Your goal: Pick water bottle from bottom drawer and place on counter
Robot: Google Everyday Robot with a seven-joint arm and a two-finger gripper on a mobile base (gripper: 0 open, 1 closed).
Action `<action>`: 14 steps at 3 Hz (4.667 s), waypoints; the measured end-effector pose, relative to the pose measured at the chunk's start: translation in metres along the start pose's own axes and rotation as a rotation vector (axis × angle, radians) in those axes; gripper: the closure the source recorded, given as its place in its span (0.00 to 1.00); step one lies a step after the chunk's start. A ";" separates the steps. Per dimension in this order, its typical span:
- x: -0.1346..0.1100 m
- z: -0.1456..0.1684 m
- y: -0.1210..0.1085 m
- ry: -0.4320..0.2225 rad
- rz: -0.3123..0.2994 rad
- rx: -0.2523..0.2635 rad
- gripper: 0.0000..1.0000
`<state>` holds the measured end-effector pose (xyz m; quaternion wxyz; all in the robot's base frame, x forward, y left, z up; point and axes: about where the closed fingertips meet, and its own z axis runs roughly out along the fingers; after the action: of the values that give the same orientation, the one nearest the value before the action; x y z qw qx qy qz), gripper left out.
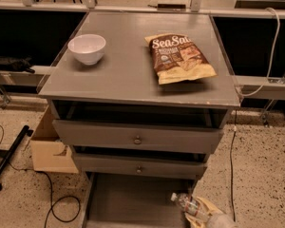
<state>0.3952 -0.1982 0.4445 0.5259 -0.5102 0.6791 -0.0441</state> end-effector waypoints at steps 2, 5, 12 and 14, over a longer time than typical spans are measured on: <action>0.012 -0.015 0.004 0.001 0.057 0.009 1.00; -0.071 -0.061 -0.086 -0.276 0.058 0.121 1.00; -0.169 -0.140 -0.213 -0.480 -0.111 0.180 1.00; -0.208 -0.174 -0.263 -0.534 -0.190 0.229 1.00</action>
Offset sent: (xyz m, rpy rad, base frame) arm -0.0112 0.0011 -0.0128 0.0840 0.0554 0.0153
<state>0.4179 -0.2530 0.8179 0.7334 -0.5024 0.4567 -0.0336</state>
